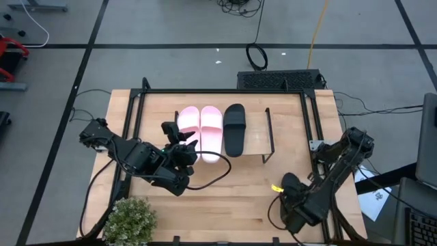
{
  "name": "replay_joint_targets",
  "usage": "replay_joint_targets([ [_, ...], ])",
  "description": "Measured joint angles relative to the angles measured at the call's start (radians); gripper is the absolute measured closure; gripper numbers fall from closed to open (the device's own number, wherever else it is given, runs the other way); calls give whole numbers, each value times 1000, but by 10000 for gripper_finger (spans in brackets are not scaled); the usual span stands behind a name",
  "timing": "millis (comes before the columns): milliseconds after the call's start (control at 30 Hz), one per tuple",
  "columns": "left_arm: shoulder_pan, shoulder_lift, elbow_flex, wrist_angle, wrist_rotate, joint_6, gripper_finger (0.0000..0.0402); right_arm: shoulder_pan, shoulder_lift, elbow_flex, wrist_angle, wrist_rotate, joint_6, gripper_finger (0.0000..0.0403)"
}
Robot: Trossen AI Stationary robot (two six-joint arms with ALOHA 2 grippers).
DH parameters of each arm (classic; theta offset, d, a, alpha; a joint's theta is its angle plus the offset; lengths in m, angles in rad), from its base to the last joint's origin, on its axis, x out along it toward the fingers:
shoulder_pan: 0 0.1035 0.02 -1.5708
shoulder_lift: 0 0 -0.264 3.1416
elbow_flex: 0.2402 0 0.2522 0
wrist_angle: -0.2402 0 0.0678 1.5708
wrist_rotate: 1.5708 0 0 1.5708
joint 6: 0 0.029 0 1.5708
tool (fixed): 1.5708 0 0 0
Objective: Pick and place slides into the shelf
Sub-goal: Put the black slipper on the shelf
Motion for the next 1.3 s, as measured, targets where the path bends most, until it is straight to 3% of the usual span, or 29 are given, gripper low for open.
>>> replay_joint_targets([
  [567,0,0,0,0,8,-6,249,52,0,233,1,281,10,403],
  [933,0,0,0,0,9,-5,249,81,0,249,-1,320,50,403],
  [1167,0,0,0,0,9,-8,249,120,0,363,3,589,3,403],
  [1300,0,0,0,0,9,-9,249,122,0,424,0,686,-104,403],
])
